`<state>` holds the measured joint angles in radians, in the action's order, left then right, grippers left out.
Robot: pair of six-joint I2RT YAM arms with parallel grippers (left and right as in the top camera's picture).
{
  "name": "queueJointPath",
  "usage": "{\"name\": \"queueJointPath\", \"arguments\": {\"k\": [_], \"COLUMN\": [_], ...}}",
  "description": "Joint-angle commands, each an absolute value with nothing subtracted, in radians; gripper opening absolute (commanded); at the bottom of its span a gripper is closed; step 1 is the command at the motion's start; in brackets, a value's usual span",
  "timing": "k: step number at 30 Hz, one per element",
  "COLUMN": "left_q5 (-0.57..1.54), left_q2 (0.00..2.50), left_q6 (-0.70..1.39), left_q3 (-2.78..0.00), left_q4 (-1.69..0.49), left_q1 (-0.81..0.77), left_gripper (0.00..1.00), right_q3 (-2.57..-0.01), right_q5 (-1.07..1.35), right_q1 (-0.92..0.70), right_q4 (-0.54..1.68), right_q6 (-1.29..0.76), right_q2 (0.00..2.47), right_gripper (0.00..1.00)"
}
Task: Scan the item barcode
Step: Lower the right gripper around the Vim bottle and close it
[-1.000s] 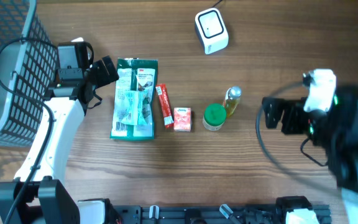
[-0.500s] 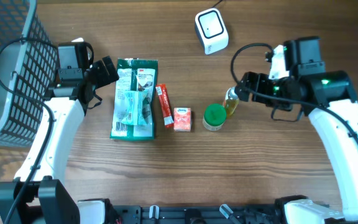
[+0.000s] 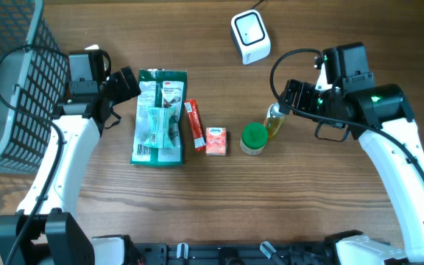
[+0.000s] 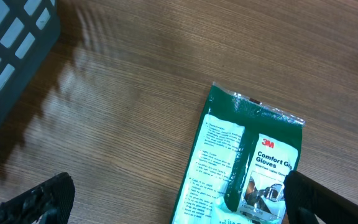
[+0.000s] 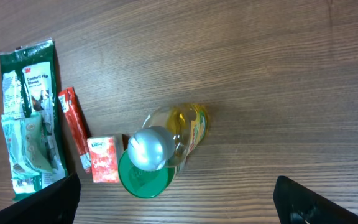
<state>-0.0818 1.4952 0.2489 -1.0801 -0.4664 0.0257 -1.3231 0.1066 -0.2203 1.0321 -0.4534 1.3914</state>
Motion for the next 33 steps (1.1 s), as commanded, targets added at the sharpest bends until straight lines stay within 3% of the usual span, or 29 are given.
{"name": "queueJointPath", "arguments": {"k": [1,15,20,33], "left_q5": [-0.091,-0.091,-0.091,-0.091], "left_q2": [1.493,1.493,1.493,1.493], "left_q6": [0.24,0.24,0.24,0.24], "left_q3": [-1.088,-1.088,-1.088,-1.088], "left_q4": [-0.464,-0.464,-0.464,-0.464], "left_q1": [0.029,0.029,0.029,0.029], "left_gripper": [1.0,1.0,1.0,1.0], "right_q3": [-1.334,-1.334,-1.334,-1.333], "right_q5": [0.086,0.13,-0.11,-0.109], "right_q1": [-0.224,-0.289,-0.412,-0.431], "right_q4": [1.02,0.975,0.987,0.982], "right_q6": [-0.474,-0.483,-0.574,-0.601], "right_q2": [1.402,1.429,1.501,1.668], "right_gripper": [1.0,1.0,1.0,0.97]}}
